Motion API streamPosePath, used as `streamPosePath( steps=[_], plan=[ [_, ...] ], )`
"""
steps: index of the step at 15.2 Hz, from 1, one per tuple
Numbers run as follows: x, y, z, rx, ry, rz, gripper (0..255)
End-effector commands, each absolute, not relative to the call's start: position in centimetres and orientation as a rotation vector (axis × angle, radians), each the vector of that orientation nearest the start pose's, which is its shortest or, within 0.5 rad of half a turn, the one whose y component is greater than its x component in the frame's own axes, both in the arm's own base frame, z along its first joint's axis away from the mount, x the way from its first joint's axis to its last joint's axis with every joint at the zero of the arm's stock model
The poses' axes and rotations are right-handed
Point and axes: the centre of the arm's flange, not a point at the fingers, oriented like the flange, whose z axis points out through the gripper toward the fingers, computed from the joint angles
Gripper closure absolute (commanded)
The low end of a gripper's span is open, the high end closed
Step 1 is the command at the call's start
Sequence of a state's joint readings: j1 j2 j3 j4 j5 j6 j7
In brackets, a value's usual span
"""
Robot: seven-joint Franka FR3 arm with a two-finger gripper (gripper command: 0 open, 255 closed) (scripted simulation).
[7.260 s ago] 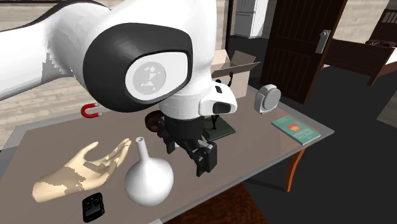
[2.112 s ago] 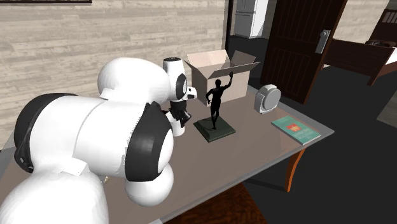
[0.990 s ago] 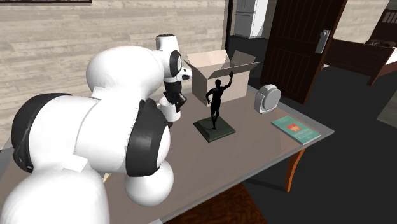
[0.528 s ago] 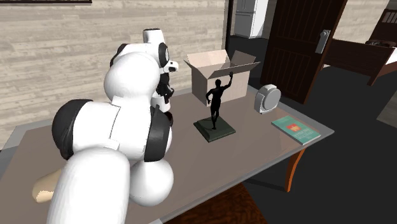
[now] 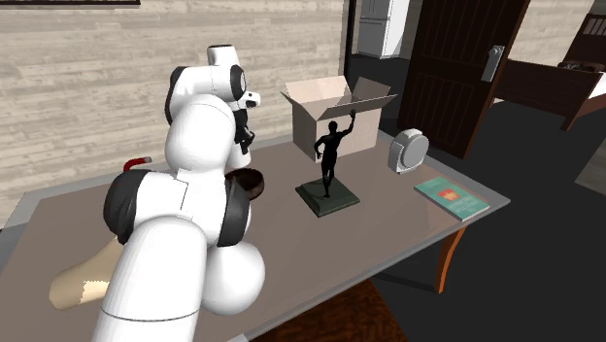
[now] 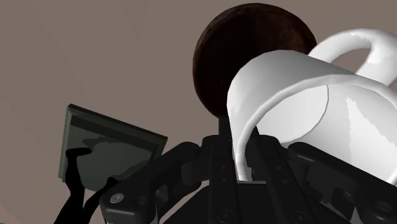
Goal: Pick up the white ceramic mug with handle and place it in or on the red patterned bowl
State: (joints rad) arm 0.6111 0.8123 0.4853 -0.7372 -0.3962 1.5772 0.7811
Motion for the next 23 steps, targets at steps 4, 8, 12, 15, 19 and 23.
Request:
streamPosePath(
  steps=[4, 8, 12, 15, 19, 23],
  plan=[
    [51.7, 55.1, 48.0, -3.098, -0.23, -0.146, 255],
    [51.7, 55.1, 45.8, -3.098, -0.23, -0.146, 255],
    [51.7, 55.1, 43.7, -3.098, -0.23, -0.146, 255],
    [51.7, 55.1, 42.9, -3.098, -0.23, -0.146, 255],
    [51.7, 55.1, 42.9, -3.098, -0.23, -0.146, 255],
    [51.7, 55.1, 42.9, -3.098, -0.23, -0.146, 0]
  ],
)
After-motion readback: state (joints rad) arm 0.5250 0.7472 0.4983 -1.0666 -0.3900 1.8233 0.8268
